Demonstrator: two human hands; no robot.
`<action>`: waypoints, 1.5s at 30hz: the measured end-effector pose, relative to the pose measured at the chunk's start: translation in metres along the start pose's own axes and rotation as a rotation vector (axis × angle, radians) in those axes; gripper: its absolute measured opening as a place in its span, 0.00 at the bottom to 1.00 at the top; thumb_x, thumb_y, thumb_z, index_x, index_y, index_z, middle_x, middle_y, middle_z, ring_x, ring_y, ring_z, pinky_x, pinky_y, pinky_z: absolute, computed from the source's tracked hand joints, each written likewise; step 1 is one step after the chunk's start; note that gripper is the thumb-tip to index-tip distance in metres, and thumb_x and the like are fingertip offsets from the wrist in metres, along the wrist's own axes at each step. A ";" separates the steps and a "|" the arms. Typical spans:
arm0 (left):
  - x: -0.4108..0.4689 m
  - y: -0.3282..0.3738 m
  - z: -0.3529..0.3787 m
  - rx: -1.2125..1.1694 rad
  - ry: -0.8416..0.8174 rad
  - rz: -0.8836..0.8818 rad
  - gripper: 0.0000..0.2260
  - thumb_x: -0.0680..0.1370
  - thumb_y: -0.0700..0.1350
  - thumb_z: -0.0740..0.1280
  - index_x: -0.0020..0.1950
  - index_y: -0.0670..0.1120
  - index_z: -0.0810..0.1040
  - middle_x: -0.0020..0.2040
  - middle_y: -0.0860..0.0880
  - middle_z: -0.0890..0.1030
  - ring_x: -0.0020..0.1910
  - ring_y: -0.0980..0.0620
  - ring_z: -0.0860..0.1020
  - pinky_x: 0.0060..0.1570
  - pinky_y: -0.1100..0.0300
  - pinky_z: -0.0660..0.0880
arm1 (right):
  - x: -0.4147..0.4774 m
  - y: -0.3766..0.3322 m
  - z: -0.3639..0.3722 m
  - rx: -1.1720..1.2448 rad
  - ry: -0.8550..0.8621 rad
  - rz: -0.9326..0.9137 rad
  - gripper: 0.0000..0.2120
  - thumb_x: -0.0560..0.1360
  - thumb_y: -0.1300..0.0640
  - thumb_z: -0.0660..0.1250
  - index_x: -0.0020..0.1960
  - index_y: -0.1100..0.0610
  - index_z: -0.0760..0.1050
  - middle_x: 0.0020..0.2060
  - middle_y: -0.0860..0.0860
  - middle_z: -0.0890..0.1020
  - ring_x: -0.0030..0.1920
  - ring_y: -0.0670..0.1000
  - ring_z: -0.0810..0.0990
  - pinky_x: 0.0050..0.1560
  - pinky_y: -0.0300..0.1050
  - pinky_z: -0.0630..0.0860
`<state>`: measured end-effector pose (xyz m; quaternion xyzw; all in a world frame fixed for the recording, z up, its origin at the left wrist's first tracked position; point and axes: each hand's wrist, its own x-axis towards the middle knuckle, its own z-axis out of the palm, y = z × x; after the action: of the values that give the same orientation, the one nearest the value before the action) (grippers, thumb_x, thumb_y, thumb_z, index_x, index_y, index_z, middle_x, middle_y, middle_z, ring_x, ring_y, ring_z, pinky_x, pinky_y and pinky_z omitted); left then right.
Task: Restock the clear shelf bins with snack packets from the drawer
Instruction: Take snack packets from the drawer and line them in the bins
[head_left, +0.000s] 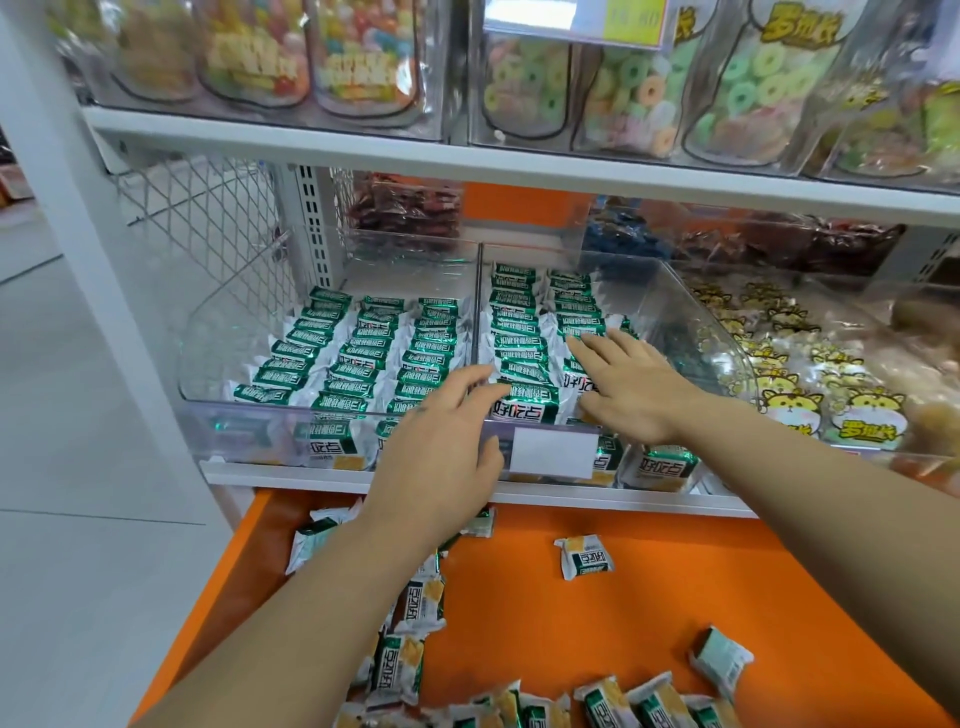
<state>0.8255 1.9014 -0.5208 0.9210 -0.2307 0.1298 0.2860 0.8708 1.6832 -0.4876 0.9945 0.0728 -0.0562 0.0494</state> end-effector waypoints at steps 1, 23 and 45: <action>0.000 0.000 0.000 0.005 0.001 0.002 0.22 0.78 0.44 0.61 0.73 0.53 0.66 0.74 0.59 0.59 0.66 0.57 0.69 0.64 0.55 0.70 | 0.001 0.000 0.001 0.008 -0.001 0.002 0.31 0.82 0.48 0.49 0.78 0.52 0.38 0.78 0.51 0.44 0.77 0.54 0.39 0.76 0.56 0.42; -0.061 -0.018 0.098 0.425 0.114 0.243 0.30 0.65 0.41 0.73 0.66 0.49 0.70 0.63 0.44 0.68 0.66 0.43 0.66 0.62 0.43 0.61 | -0.083 0.006 0.150 0.257 0.268 -0.162 0.08 0.76 0.55 0.60 0.50 0.54 0.77 0.44 0.50 0.79 0.47 0.55 0.78 0.44 0.47 0.74; -0.048 -0.096 0.180 0.599 0.262 0.304 0.30 0.68 0.43 0.65 0.68 0.58 0.66 0.77 0.54 0.35 0.75 0.47 0.34 0.66 0.41 0.48 | 0.024 0.032 0.336 0.165 -0.417 0.122 0.38 0.76 0.53 0.64 0.78 0.53 0.46 0.76 0.55 0.50 0.74 0.61 0.53 0.67 0.54 0.66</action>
<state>0.8512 1.8826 -0.7284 0.8946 -0.2780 0.3497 0.0082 0.8638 1.6190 -0.8193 0.9647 -0.0039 -0.2630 -0.0149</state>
